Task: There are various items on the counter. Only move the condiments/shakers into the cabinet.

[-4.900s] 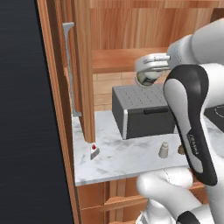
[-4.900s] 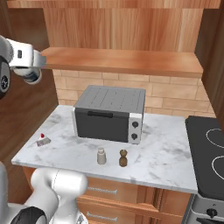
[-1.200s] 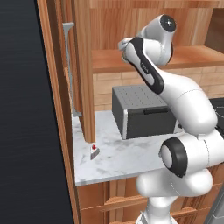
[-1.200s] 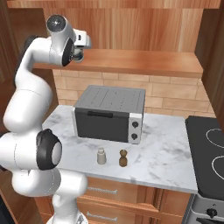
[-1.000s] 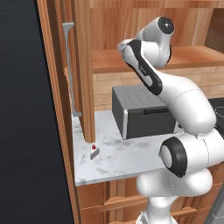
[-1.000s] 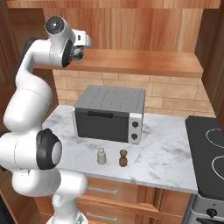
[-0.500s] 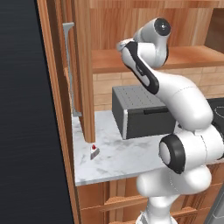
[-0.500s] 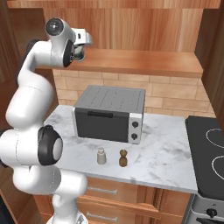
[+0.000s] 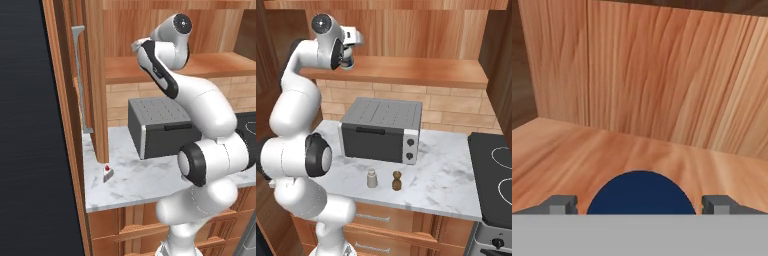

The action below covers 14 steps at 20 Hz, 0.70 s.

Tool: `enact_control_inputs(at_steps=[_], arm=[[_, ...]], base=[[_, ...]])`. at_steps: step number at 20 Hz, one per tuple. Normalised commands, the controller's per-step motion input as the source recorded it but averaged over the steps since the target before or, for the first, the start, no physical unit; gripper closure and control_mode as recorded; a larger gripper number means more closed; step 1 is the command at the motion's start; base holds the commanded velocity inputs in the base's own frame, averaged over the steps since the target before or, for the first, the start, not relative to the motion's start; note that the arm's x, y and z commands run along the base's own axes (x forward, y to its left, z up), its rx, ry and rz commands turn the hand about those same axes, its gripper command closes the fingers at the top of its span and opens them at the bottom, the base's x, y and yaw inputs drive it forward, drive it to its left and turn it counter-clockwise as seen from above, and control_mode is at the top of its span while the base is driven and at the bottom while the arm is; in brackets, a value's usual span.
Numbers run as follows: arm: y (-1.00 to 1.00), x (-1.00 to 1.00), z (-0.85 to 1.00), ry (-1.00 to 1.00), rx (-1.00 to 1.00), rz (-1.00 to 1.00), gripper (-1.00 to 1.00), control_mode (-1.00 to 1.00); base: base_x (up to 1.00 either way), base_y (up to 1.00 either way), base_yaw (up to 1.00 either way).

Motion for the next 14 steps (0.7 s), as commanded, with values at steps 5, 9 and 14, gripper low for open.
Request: enact_control_inputs(at_steps=[5, 9, 14], arm=[[0.00, 0.31, -0.06, -0.06, 0.00, 0.00, -1.00, -1.00], [0.00, 0.22, -0.10, -0.16, 0.00, 0.00, -1.00, -1.00], [0.00, 0.15, -0.09, -0.21, 0.00, 0.00, -1.00, -1.00]], base=[[0.00, 0.00, 0.00], [0.00, 0.00, 0.00], [0.00, 0.00, 0.00]])
